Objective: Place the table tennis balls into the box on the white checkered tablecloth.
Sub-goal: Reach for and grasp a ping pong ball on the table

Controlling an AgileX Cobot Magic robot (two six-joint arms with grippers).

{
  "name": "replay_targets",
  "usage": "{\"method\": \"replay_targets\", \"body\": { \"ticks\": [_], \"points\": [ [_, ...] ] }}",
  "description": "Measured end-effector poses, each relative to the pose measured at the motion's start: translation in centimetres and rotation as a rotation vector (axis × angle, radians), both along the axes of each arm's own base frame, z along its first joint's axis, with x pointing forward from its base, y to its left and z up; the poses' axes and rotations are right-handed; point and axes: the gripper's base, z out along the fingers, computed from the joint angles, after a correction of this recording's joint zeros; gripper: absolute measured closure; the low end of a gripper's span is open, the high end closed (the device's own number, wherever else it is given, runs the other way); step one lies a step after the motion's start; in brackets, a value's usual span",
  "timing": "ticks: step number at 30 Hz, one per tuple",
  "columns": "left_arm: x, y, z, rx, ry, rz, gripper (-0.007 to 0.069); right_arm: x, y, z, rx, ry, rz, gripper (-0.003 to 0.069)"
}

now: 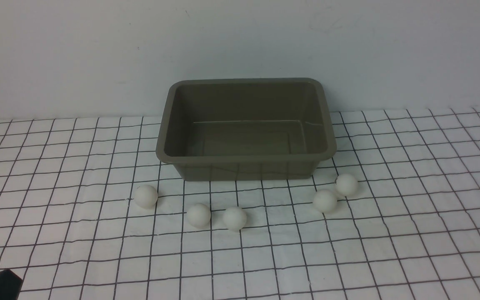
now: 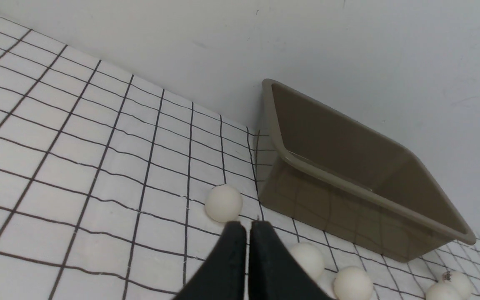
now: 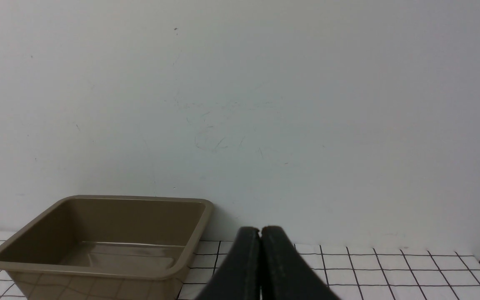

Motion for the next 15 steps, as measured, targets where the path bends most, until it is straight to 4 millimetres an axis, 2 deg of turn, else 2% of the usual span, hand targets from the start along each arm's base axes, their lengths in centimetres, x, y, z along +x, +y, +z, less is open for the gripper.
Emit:
{"method": "replay_targets", "body": {
  "ticks": [15],
  "points": [
    [0.00, -0.04, 0.05, -0.031, -0.002, -0.002, 0.0629, 0.00, 0.00, -0.75, -0.009, 0.082, 0.000, 0.0673]
  ]
}}
